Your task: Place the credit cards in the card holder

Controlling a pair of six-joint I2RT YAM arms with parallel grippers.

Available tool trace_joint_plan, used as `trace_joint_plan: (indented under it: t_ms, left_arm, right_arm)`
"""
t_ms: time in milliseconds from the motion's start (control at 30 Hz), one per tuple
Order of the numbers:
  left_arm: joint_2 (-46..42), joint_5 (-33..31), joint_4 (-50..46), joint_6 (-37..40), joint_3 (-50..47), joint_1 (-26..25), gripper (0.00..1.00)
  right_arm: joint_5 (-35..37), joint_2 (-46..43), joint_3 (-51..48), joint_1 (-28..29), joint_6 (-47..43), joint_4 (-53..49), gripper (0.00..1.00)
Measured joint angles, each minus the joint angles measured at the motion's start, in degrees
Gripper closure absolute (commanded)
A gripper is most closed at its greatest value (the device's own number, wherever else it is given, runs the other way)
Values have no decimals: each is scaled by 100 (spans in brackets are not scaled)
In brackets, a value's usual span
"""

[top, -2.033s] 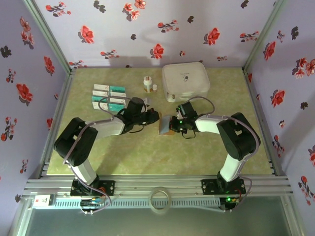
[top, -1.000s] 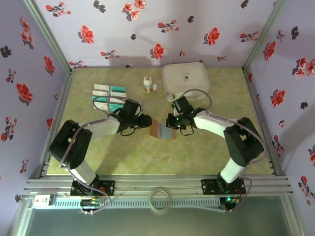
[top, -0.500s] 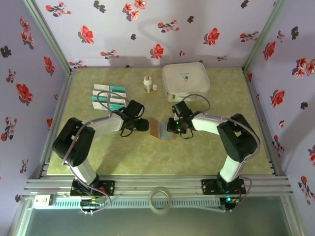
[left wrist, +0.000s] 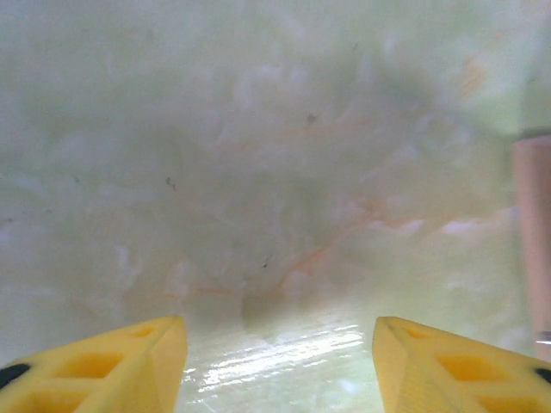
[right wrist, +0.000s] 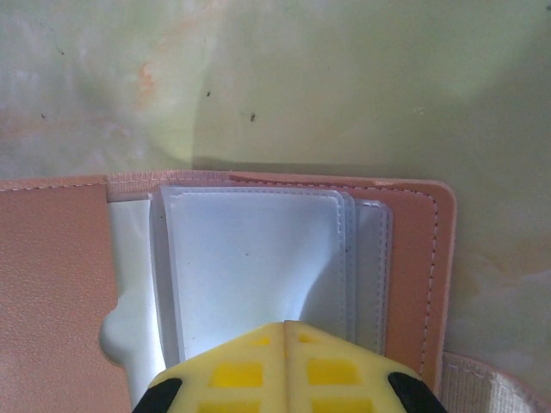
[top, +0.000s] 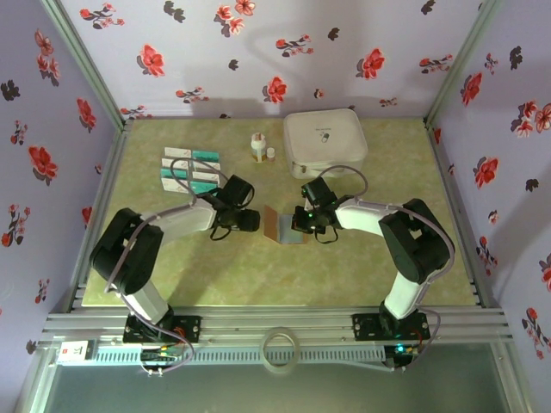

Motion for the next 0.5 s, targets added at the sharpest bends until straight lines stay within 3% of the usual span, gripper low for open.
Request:
trace_joint_plan:
  t_ms: [267, 500]
  left_arm:
    - [-223, -4, -125, 0, 850, -289, 33]
    - [369, -243, -356, 2, 1029, -501, 32]
  right_arm:
    - [0, 0, 0, 0, 2, 2, 100]
    - [0, 0, 0, 0, 0, 2, 100]
